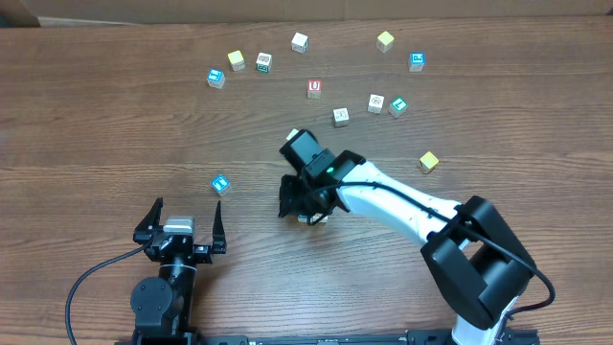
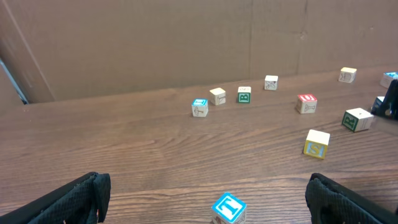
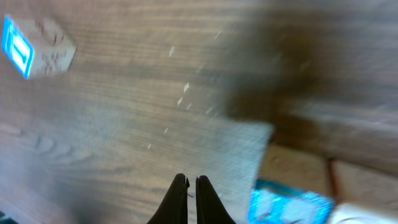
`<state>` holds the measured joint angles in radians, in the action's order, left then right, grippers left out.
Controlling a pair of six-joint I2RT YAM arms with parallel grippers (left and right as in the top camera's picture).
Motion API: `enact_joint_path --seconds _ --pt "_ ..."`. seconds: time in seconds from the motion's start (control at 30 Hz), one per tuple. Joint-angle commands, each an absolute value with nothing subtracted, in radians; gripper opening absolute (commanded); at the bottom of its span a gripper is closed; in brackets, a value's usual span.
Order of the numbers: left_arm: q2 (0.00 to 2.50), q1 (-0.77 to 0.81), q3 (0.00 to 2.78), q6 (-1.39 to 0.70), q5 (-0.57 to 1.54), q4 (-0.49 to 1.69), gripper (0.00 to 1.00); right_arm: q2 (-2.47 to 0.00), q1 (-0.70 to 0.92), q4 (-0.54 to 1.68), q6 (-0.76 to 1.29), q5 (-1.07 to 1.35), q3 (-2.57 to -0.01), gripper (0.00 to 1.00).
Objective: Form a horizontal line
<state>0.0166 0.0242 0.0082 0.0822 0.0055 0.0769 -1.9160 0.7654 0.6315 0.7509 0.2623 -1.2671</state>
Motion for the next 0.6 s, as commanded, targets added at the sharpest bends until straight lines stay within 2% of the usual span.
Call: enact_joint_path --seconds 0.0,0.57 --pt "0.006 0.020 0.005 0.101 -0.001 0.078 0.99 -1.895 0.788 0.639 0.760 0.259 -1.264 0.04" --pt "0.006 0.020 0.005 0.101 -0.001 0.078 1.00 -1.895 0.781 0.706 0.759 0.255 -1.264 0.08"
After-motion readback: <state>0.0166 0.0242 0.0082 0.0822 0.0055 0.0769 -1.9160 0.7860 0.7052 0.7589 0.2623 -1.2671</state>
